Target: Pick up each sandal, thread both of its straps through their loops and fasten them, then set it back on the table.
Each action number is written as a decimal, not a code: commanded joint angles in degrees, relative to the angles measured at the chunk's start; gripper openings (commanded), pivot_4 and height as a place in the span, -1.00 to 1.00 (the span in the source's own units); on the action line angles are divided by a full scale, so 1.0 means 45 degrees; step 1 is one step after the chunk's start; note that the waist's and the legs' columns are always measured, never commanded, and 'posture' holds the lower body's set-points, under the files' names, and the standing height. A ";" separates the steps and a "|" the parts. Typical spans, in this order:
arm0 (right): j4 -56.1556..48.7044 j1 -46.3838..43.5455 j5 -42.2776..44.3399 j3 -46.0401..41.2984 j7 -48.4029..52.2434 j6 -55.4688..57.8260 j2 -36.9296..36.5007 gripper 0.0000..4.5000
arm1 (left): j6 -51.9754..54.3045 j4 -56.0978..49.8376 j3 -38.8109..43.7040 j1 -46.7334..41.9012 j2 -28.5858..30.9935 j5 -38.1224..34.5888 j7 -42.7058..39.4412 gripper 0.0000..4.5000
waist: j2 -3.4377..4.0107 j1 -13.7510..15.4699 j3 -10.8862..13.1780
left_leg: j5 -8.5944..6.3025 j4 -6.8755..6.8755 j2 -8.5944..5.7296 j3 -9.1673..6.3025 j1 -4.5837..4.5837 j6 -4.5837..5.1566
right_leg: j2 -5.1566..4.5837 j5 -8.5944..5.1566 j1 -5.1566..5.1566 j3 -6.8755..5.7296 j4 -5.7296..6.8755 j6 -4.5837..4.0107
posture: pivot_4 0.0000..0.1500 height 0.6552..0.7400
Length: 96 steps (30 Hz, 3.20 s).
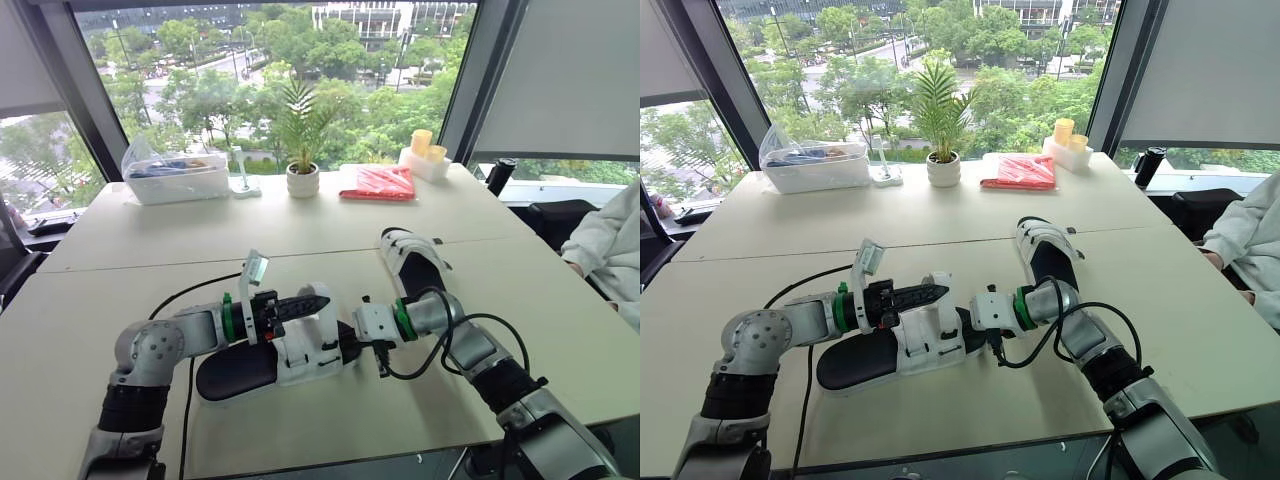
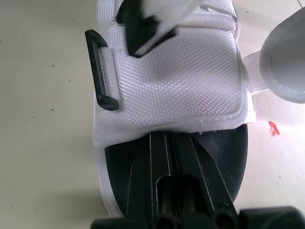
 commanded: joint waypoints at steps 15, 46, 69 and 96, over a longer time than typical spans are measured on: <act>0.0277 0.0224 -0.0501 0.0476 0.0073 0.0230 0.0044 -1.00 | -0.0633 -0.0984 0.0691 0.0927 -0.0992 -0.0161 0.2094 -0.99 | -0.0001 0.0037 0.0001 | 0.0000 0.0005 0.0000 0.0001 0.0000 -0.0001 | -0.0001 -0.0001 0.0006 0.0002 -0.0004 -0.0003 | 1.00 1.00; 0.0192 0.0294 -0.0491 0.0505 0.0111 0.0289 0.0040 -1.00 | 0.0020 -0.1611 0.1106 0.1831 -0.1455 -0.2041 0.3784 -0.99 | -0.0003 0.0038 0.0002 | 0.0000 0.0003 0.0000 0.0002 0.0000 -0.0002 | 0.0000 -0.0001 0.0006 0.0000 -0.0005 -0.0003 | 1.00 1.00; 0.0272 0.0222 -0.0513 0.0528 0.0119 0.0233 0.0083 -1.00 | -0.2982 -0.2231 -0.1329 0.2488 0.0501 0.1767 0.0313 -0.99 | -0.0001 0.0043 0.0003 | -0.0002 -0.0007 0.0001 0.0003 -0.0002 -0.0003 | -0.0002 -0.0024 0.0005 0.0004 -0.0018 -0.0045 | 1.00 1.00; 0.0238 0.0230 -0.0524 0.0528 0.0128 0.0251 0.0081 -1.00 | -1.0141 -0.0690 -0.3863 0.1737 0.1838 0.8469 -0.3926 -0.99 | 0.0006 0.0048 0.0007 | -0.0004 -0.0025 0.0008 0.0002 -0.0012 0.0001 | -0.0004 -0.0027 -0.0006 0.0005 -0.0036 -0.0050 | 1.00 1.00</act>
